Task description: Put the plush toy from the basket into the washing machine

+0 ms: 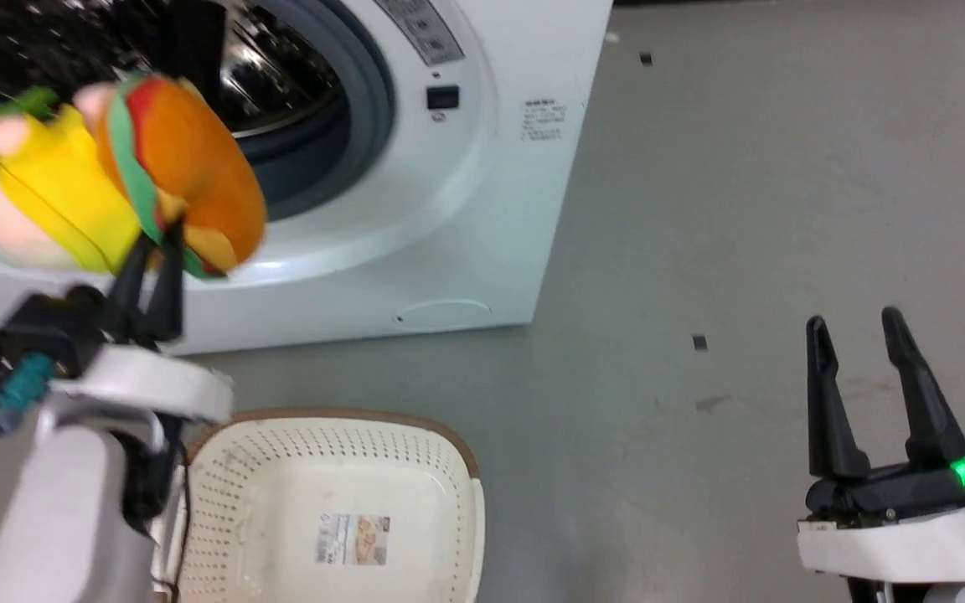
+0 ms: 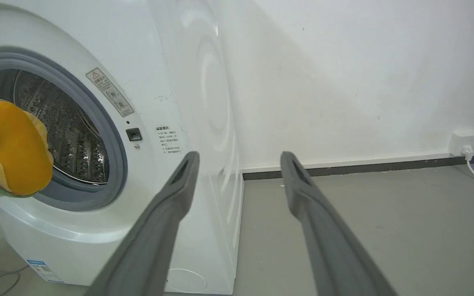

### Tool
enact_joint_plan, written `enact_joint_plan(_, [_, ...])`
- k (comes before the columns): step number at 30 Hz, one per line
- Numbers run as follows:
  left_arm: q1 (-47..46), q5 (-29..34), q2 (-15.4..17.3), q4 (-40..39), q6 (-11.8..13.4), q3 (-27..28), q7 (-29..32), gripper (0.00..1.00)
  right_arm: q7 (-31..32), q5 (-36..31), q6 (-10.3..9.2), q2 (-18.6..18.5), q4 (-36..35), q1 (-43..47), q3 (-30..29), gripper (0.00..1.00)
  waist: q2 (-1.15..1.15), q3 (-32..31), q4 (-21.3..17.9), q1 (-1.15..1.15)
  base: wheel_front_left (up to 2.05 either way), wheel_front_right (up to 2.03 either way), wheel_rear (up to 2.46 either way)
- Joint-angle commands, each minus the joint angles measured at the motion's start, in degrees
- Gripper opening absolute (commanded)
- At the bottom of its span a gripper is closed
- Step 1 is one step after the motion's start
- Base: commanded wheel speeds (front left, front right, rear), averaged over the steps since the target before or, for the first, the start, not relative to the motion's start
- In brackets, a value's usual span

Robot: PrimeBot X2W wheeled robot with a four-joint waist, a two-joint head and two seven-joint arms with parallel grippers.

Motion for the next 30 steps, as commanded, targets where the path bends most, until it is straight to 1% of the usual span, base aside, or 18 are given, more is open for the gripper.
enact_joint_plan(1, [-1.3, -0.1, 0.4, -0.5, -0.3, 0.2, 0.0, 0.0, -0.2, 0.3, -0.04, 0.0, -0.3, -0.6, 0.0, 1.0, 0.0, 3.2, -2.3, 0.0, 0.0, 0.0, 0.0])
enact_joint_plan(2, [-4.3, -0.2, 2.1, -0.5, -0.6, 0.7, 2.0, 0.0, -0.2, 0.7, -0.04, 0.0, -0.5, -1.6, 0.1, 1.0, 0.0, 5.7, -3.3, 0.0, 0.0, 0.0, 0.0])
enact_joint_plan(8, [-14.6, -0.5, 7.0, 0.5, -1.1, 2.4, 7.1, 0.0, -0.2, 1.3, -0.04, 0.0, -1.0, -4.3, 0.9, 1.0, 0.0, 13.0, -6.1, 0.0, 0.0, 0.0, 0.0])
enact_joint_plan(9, [-16.6, -0.4, 7.9, 1.1, -1.2, 2.6, 7.7, 0.0, -0.2, 1.4, -0.04, 0.0, -1.1, -4.8, 1.0, 1.0, 0.0, 14.0, -6.4, 0.0, 0.0, 0.0, 0.0])
enact_joint_plan(10, [-16.6, -0.4, 7.9, 1.1, -1.2, 2.6, 7.7, 0.0, -0.2, 1.4, -0.04, 0.0, -1.1, -4.8, 1.0, 1.0, 0.0, 14.0, -6.4, 0.0, 0.0, 0.0, 0.0])
enact_joint_plan(13, [-22.6, -0.1, 10.6, 3.2, -1.8, 2.6, 9.7, 0.0, -0.2, 2.7, -0.04, 0.0, -1.6, -6.1, 0.6, 1.0, 0.0, 17.0, -7.6, 0.0, 0.0, 0.0, 0.0])
enact_joint_plan(19, [-34.3, 1.8, 16.4, 9.2, -3.1, 0.4, 13.9, 0.0, -0.2, 4.2, -0.04, 0.0, -1.6, -7.7, 1.1, 1.0, 0.0, 21.2, -9.8, 0.0, 0.0, 0.0, 0.0])
enact_joint_plan(21, [-38.2, 2.3, 17.6, 11.7, -3.4, -1.0, 15.7, 0.0, -0.2, 4.6, -0.04, 0.0, -1.6, -8.1, 1.4, 1.0, 0.0, 22.5, -10.3, 0.0, 0.0, 0.0, 0.0])
enact_joint_plan(24, [-43.6, 3.2, 19.1, 16.1, -3.8, -4.0, 20.3, 0.0, -0.2, 5.3, -0.04, 0.0, -1.4, -8.7, 1.9, 1.0, 0.0, 23.9, -10.9, 0.0, 0.0, 0.0, 0.0])
enact_joint_plan(30, [-52.4, 2.2, 19.7, 25.7, -4.1, -7.5, 27.2, 0.0, -0.2, 6.1, -0.04, 0.0, -1.4, -9.9, 2.9, 1.0, 0.0, 26.1, -11.9, 0.0, 0.0, 0.0, 0.0])
